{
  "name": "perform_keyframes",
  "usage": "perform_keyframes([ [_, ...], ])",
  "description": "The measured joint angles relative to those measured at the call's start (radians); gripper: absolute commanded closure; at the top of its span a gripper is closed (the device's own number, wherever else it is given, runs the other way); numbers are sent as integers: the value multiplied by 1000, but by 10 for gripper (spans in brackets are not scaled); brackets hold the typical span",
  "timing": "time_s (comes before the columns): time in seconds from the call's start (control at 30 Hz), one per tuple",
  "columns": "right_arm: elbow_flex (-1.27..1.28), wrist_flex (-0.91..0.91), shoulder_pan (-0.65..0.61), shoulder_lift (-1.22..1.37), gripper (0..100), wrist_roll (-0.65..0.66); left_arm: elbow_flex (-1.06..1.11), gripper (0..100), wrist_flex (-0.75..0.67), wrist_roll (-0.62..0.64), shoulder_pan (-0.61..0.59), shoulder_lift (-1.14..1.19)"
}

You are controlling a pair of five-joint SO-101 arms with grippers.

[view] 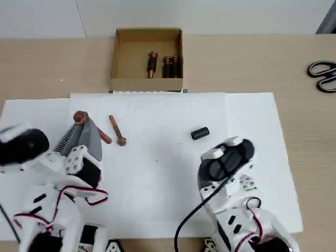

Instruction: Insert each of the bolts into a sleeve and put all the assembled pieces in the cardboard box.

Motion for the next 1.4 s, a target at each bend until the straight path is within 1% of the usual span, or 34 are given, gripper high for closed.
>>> perform_keyframes([
  [0.1, 0, 0, -84, -2, 996, 8, 138, 994, -80, 44, 26, -123],
  [0.2, 0, 0, -161, -11, 996, 57, 216, 994, -115, 107, 43, -153],
  [0.37, 6, -41, -218, -11, 996, 107, 227, 994, -124, 189, 112, -157],
  [0.67, 130, -190, -313, -6, 996, 117, 261, 994, -124, 203, 262, -157],
  [0.83, 173, -247, -322, 0, 996, 120, 262, 994, -124, 203, 315, -157],
  [1.17, 224, -256, -324, -18, 996, 120, 262, 994, -124, 203, 381, -157],
  [1.3, 270, -256, -324, -84, 996, 163, 262, 994, -124, 203, 402, -157],
  [1.4, 270, -267, -324, -87, 996, 176, 262, 994, -124, 203, 407, -157],
])
